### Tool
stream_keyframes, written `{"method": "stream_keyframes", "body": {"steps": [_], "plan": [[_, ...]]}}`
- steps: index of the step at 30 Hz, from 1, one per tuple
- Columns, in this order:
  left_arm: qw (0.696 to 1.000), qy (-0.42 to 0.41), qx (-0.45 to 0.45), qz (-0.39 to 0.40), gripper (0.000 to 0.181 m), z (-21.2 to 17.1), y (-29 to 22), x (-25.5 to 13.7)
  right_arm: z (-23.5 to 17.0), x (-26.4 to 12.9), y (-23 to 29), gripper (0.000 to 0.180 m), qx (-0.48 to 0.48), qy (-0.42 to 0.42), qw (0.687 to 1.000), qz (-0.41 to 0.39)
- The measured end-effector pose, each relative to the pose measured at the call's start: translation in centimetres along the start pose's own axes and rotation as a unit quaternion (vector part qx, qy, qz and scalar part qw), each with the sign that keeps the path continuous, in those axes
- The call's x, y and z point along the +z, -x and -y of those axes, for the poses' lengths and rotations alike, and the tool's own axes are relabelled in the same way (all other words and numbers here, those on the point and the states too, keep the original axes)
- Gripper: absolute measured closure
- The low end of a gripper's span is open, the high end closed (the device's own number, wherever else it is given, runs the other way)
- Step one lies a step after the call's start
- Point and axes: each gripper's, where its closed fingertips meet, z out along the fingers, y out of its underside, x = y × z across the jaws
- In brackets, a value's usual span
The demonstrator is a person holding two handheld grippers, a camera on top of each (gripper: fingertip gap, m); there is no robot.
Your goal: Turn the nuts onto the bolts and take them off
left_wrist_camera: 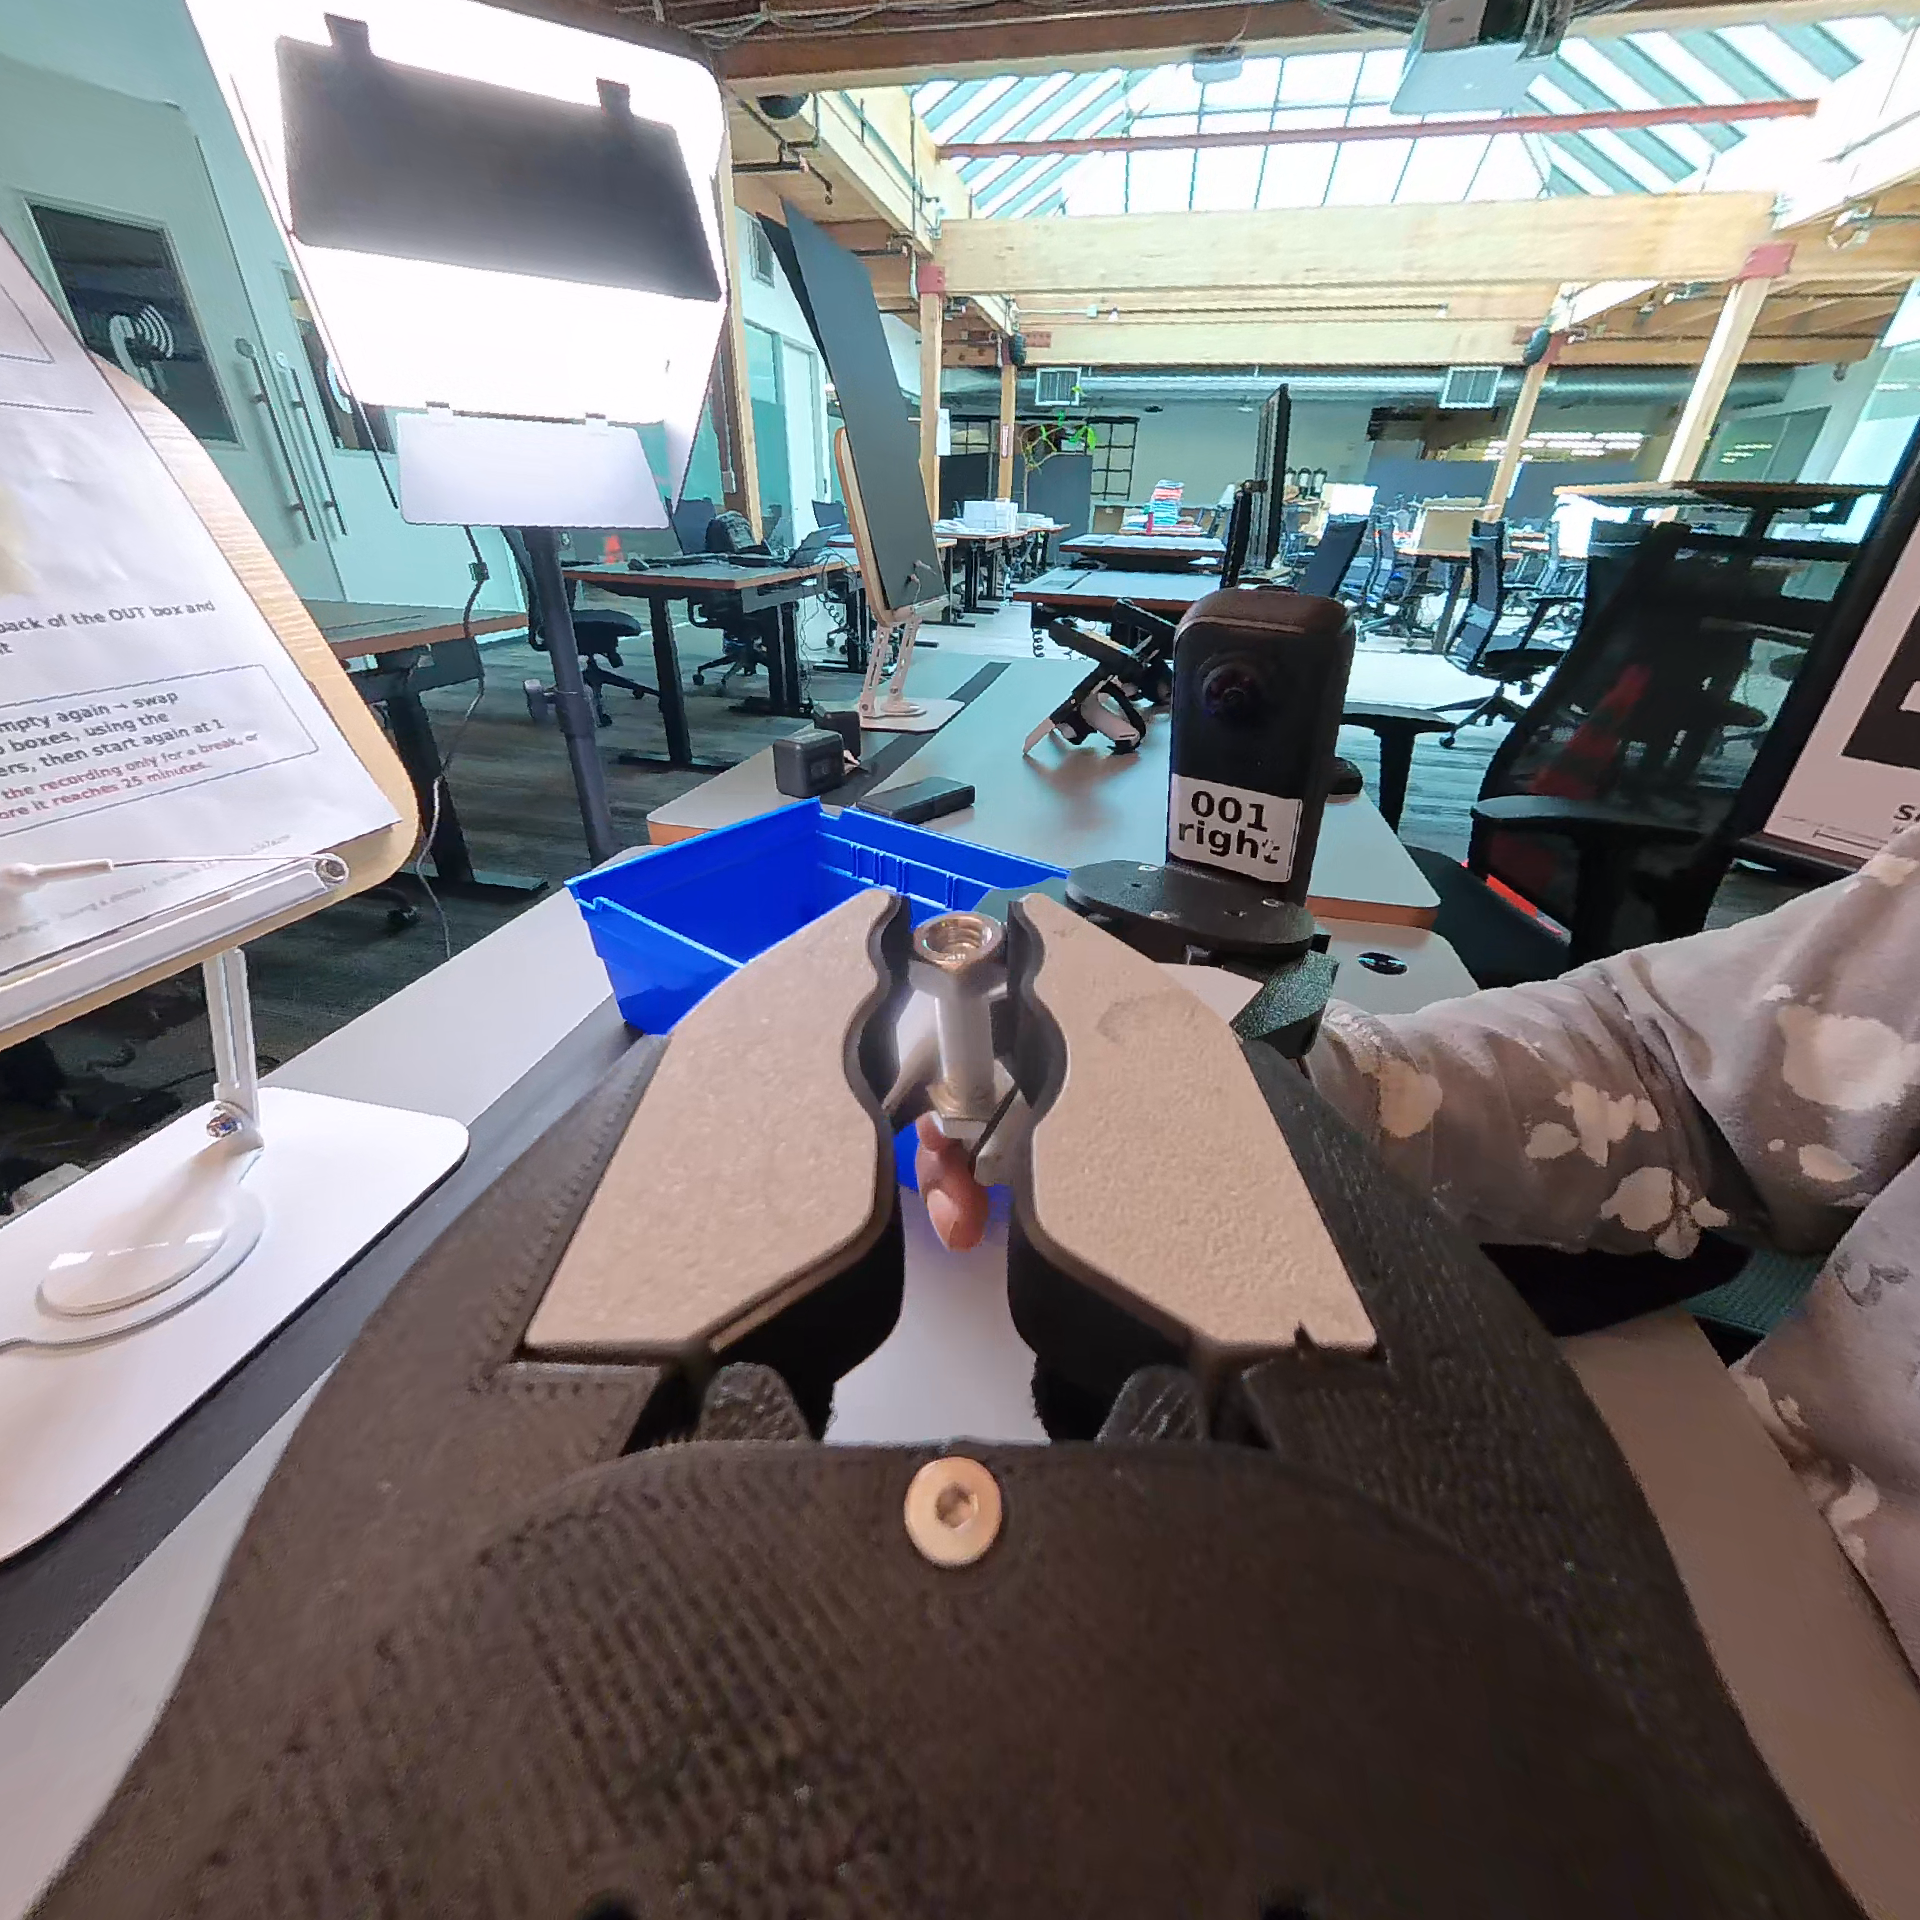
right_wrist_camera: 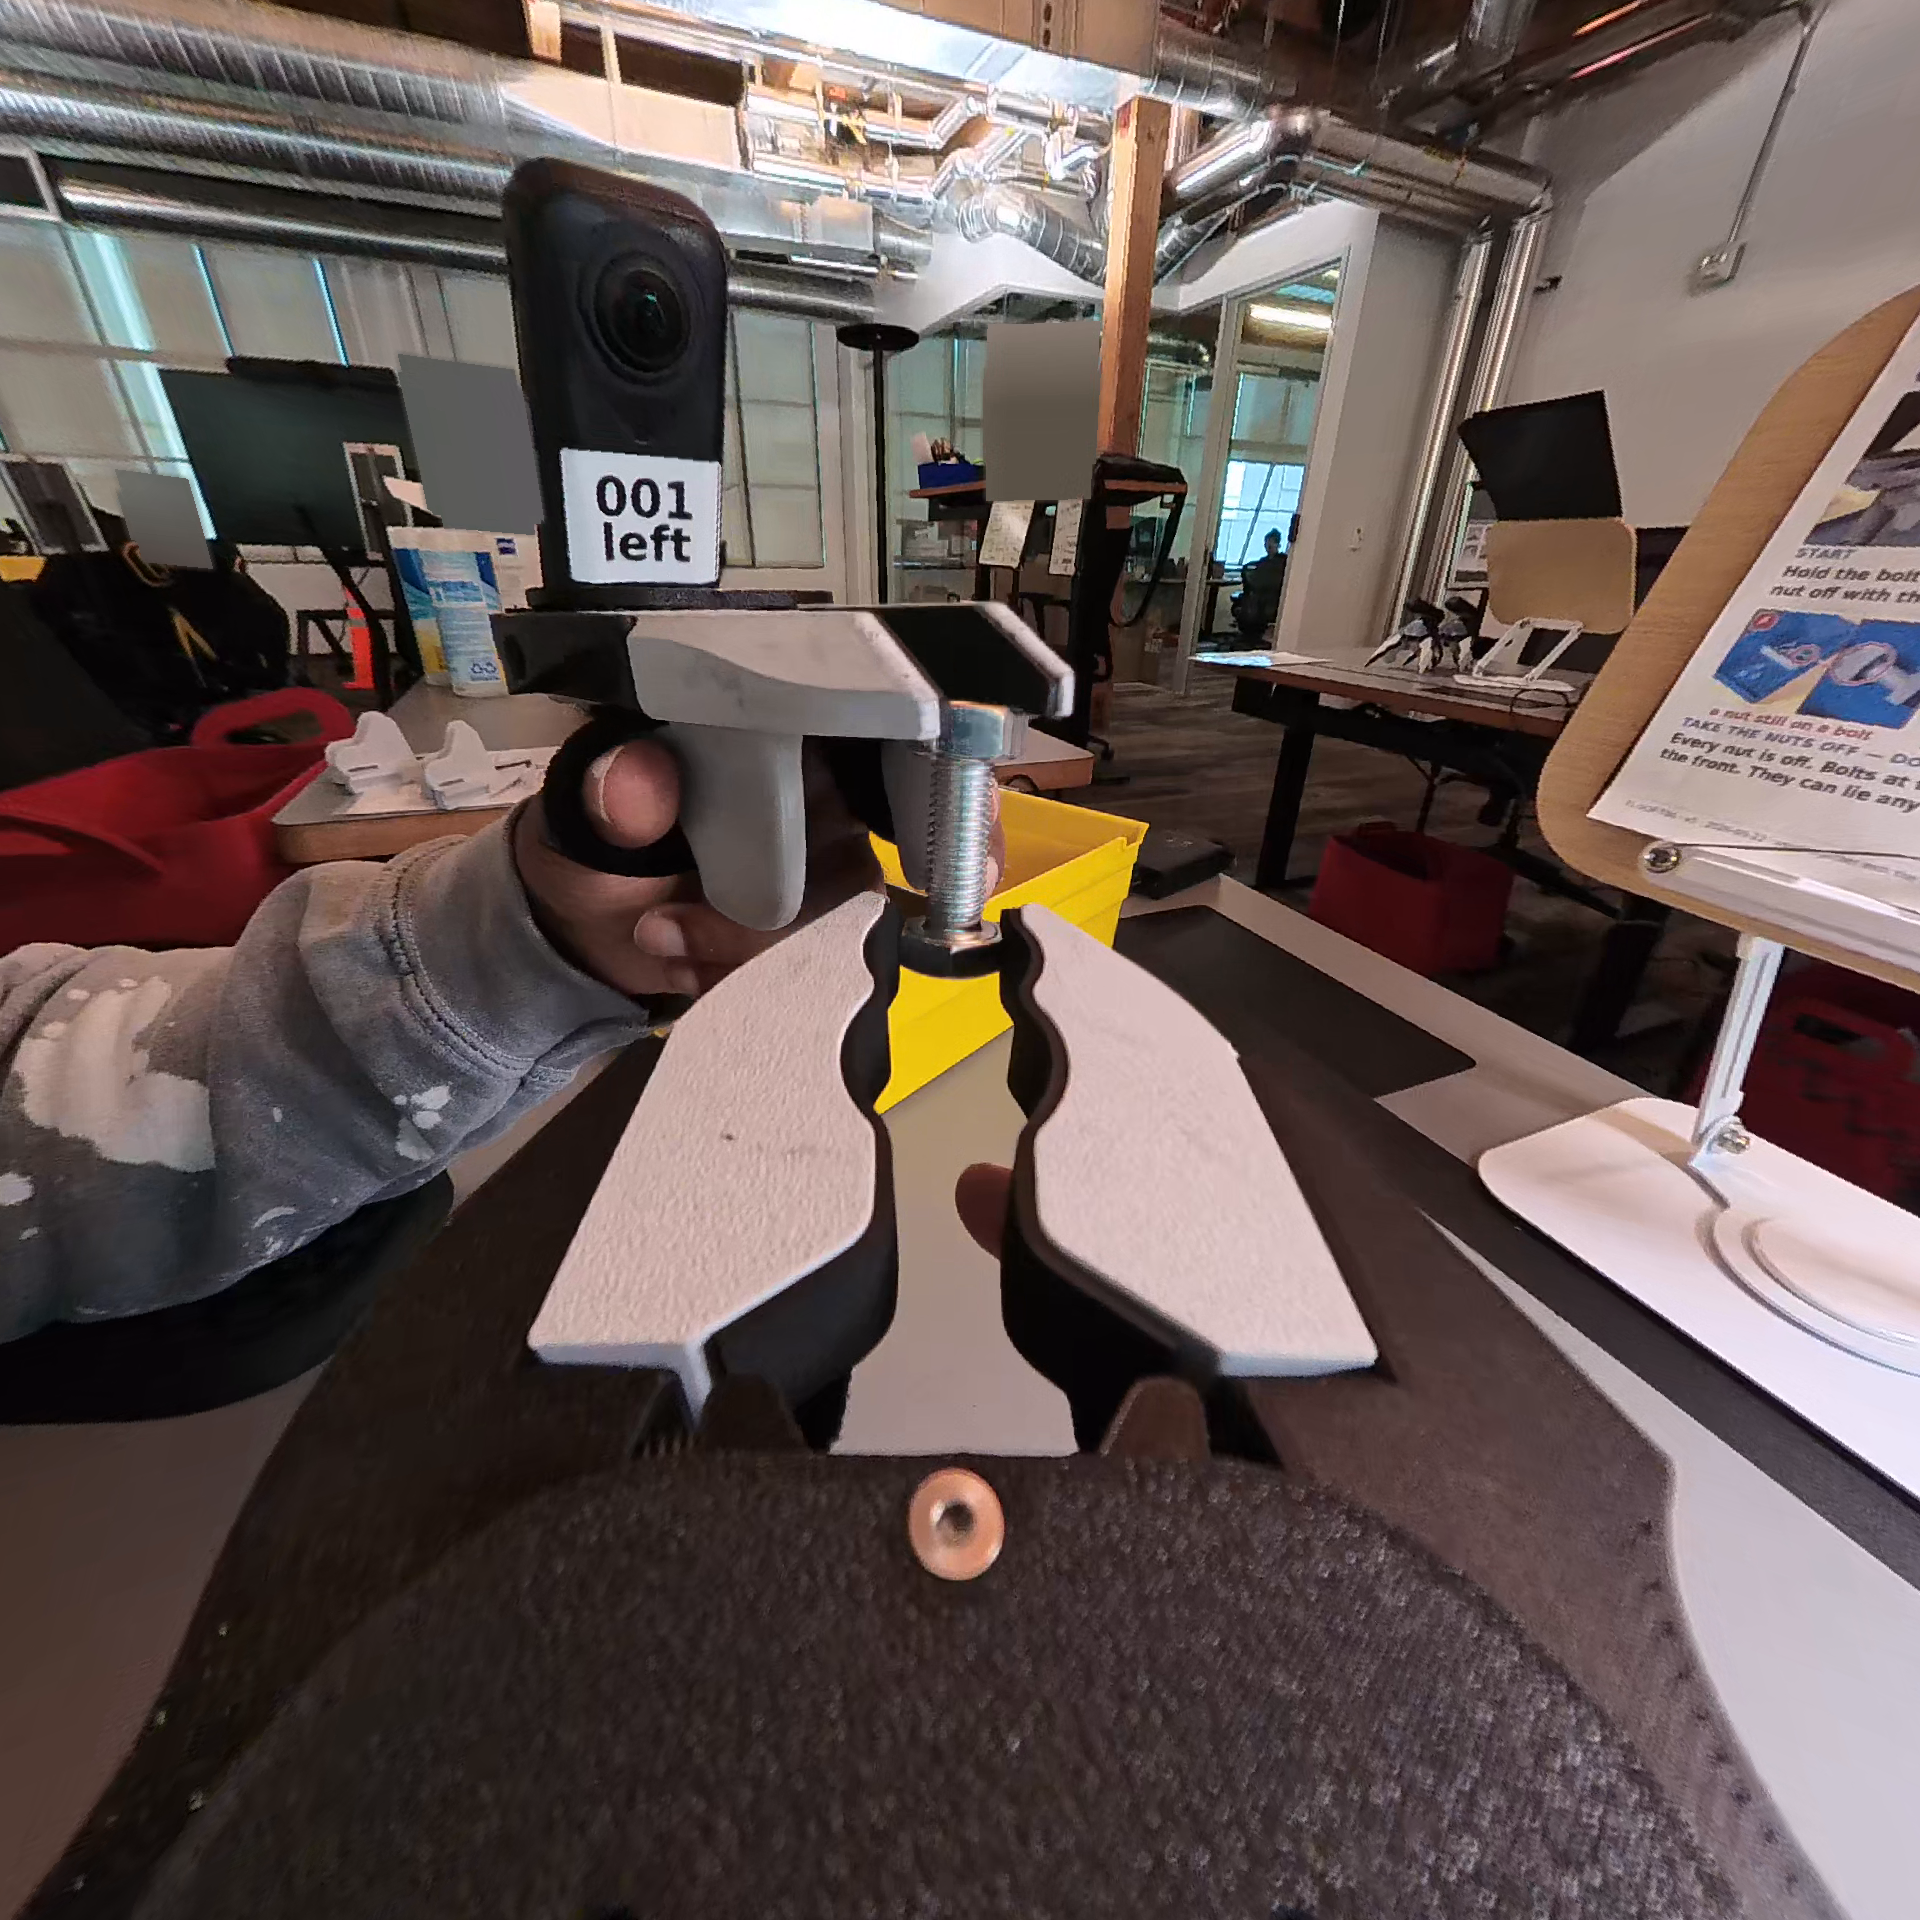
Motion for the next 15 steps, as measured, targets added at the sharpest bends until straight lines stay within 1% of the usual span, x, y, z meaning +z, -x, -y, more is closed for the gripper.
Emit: {"method": "stream_keyframes", "body": {"steps": [3, 6, 11, 13, 15], "plan": [[1.000, -0.014, 0.000, -0.008, 0.163, 0.4, -0.3, 0.0, 0.5, -0.2, 0.2, 0.161, -0.003, -0.022, 1.000, 0.007], [0.998, -0.038, -0.009, -0.041, 0.162, 1.0, -1.2, -0.2, 1.1, -0.5, 0.9, 0.161, -0.002, -0.046, 0.998, 0.032], [0.992, -0.075, -0.050, -0.094, 0.147, 1.8, -1.8, -0.9, 2.9, -1.3, 2.3, 0.161, 0.020, -0.105, 0.991, 0.084], [0.992, -0.089, -0.057, -0.074, 0.159, 2.2, -1.0, -1.3, 4.1, -2.1, 2.7, 0.162, 0.040, -0.140, 0.983, 0.110], [0.993, -0.081, -0.054, -0.067, 0.159, 1.8, -0.6, -1.4, 4.8, -2.4, 2.8, 0.162, 0.045, -0.152, 0.981, 0.115]]}}
